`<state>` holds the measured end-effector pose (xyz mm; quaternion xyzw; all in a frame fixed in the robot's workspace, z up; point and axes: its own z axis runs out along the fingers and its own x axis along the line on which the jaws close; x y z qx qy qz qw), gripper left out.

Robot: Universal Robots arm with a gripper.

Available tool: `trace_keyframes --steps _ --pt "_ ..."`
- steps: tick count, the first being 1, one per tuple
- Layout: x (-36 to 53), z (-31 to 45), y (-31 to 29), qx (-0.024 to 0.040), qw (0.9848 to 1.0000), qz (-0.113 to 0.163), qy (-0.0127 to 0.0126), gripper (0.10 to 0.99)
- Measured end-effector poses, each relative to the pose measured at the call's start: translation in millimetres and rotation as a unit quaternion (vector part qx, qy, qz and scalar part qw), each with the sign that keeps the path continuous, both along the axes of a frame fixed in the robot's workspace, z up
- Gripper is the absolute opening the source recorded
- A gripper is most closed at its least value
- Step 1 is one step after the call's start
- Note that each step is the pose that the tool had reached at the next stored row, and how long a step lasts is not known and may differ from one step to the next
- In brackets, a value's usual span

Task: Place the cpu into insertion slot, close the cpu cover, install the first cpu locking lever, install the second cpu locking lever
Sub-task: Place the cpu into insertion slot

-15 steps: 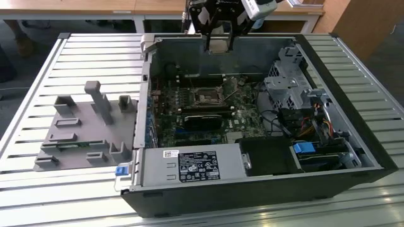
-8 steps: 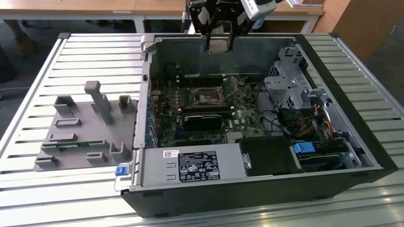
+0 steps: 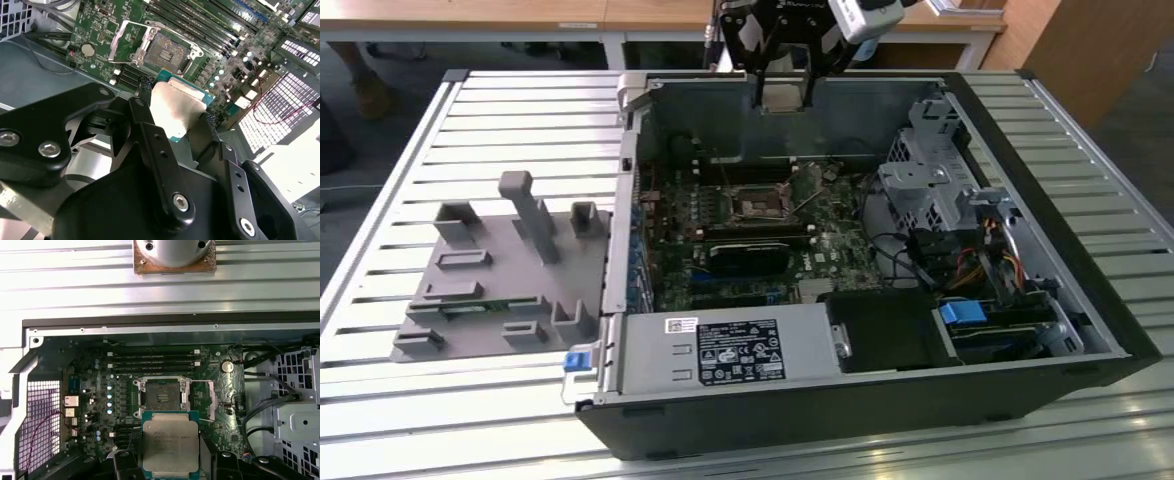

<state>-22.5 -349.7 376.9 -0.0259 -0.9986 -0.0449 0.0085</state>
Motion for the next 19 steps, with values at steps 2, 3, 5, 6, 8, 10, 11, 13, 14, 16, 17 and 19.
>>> trace_keyframes --steps 2,3,5,6,8,10,11,13,14,16,17,19 --pt "0.0 0.0 0.0 0.0 1.0 -0.001 0.0 0.541" --pt "0.0 0.0 0.0 0.0 1.0 -0.002 0.0 0.541" --pt "0.0 0.0 0.0 0.0 1.0 -0.003 0.0 0.541" --pt "0.0 0.0 0.0 0.0 1.0 -0.004 0.0 0.541" --pt "0.0 0.0 0.0 0.0 1.0 -0.005 0.0 0.541" --pt "0.0 0.0 0.0 0.0 1.0 -0.007 0.0 0.541" --pt "0.0 0.0 0.0 0.0 1.0 -0.007 0.0 0.541" --pt "0.0 0.0 0.0 0.0 1.0 -0.009 0.0 0.541" --pt "0.0 0.0 0.0 0.0 1.0 -0.009 0.0 0.541" --pt "0.0 0.0 0.0 0.0 0.9999 -0.01 0.0 0.541" --pt "0.0 0.0 0.0 0.0 0.9999 -0.011 0.0 0.541" --pt "0.0 0.0 0.0 0.0 0.9999 -0.012 0.0 0.541"
